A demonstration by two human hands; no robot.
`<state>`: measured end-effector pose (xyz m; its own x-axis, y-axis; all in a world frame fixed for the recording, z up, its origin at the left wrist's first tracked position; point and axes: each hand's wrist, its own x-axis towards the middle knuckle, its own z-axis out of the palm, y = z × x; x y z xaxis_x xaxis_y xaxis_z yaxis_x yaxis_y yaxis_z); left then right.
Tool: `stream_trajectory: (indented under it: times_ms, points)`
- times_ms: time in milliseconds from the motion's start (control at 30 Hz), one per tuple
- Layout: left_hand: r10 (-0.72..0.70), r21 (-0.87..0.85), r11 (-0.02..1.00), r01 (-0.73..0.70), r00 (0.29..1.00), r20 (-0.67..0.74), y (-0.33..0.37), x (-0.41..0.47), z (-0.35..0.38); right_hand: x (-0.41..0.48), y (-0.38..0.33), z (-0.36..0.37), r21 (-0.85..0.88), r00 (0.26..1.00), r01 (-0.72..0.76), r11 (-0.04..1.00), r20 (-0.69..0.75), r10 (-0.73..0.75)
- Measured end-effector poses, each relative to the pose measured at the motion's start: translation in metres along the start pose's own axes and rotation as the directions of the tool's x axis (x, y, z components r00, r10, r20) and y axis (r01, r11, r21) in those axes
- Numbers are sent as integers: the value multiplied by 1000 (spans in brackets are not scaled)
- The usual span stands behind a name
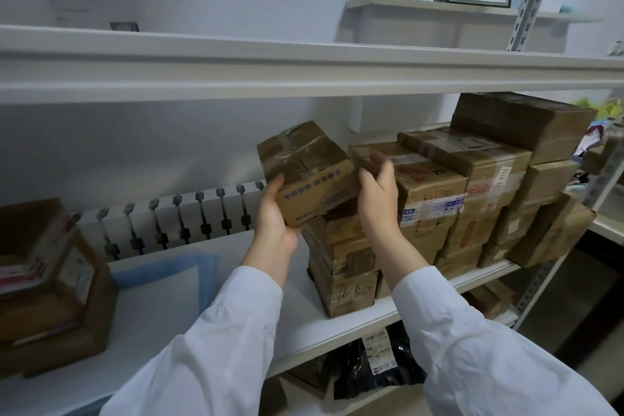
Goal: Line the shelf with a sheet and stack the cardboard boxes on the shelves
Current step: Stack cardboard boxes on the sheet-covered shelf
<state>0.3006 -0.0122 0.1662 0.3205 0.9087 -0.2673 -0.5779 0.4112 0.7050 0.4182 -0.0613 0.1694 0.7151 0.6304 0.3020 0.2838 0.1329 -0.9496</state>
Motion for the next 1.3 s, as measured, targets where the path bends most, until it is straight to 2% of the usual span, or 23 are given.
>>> stream_trajectory:
  times_ms: [167, 300, 467, 567, 800, 967, 1100, 1200, 1300]
  points:
    - [20, -131, 991, -19, 1000, 8, 0, 10, -17, 2, 16, 3, -200, 993, -113, 973, 6, 116]
    - [-13, -184, 983, 14, 1000, 9, -6, 17, -26, -1, 24, 3, -434, 982, -172, 885, -5, 188]
    - [-51, -294, 954, 63, 997, 51, -12, 16, -29, -5, 29, 10, -566, 978, -193, 801, -44, 205]
    - [-61, -318, 945, 82, 995, 74, -12, 16, -30, -5, 28, 15, -566, 975, -211, 797, -58, 217]
    - [-50, -308, 946, 99, 986, 161, -11, 17, -34, 0, 28, 9, -454, 974, -226, 862, -96, 205]
    - [-60, -289, 951, 112, 981, 183, -12, 14, -34, 1, 32, 8, -541, 926, -366, 757, -129, 355]
    - [-62, -282, 952, 116, 980, 192, -11, 11, -35, -1, 36, 7, -462, 902, -425, 779, -142, 408]
    - [-60, -260, 959, 112, 979, 197, -12, 6, -36, -3, 37, 9, -415, 918, -394, 820, -126, 377]
    - [-49, -256, 962, 98, 980, 193, -11, 4, -39, -8, 35, 11, -368, 956, -291, 883, -86, 279]
